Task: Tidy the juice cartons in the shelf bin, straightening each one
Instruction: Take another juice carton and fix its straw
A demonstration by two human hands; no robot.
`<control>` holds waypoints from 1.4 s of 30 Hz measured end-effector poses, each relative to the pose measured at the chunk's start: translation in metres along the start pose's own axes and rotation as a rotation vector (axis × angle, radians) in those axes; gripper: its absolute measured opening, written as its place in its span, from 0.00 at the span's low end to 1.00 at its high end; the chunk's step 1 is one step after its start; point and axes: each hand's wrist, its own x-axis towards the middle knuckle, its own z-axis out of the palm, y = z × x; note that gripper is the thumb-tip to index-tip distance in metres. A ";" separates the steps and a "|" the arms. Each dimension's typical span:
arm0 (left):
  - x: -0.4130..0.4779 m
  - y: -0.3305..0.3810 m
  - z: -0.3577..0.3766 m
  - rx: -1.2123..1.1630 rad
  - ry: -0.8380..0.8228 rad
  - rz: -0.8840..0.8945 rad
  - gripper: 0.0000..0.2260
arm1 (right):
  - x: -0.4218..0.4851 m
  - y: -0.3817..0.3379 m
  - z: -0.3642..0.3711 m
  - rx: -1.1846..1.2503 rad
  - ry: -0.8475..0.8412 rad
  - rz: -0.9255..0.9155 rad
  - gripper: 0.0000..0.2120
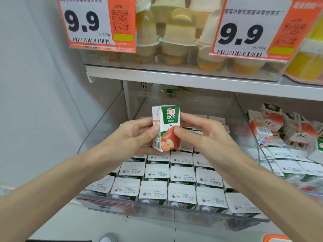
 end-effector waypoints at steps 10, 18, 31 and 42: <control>0.004 0.001 0.002 -0.286 -0.003 -0.164 0.19 | 0.003 0.002 -0.003 0.102 0.075 0.073 0.08; 0.004 -0.001 0.004 -0.119 0.095 -0.076 0.18 | 0.002 0.003 0.001 -0.089 -0.064 0.063 0.17; 0.005 0.001 0.003 -0.151 0.049 -0.069 0.19 | 0.004 0.006 0.000 -0.049 0.008 0.012 0.13; 0.005 -0.002 -0.001 -0.180 0.112 -0.046 0.20 | 0.004 0.007 0.002 -0.008 0.092 -0.026 0.07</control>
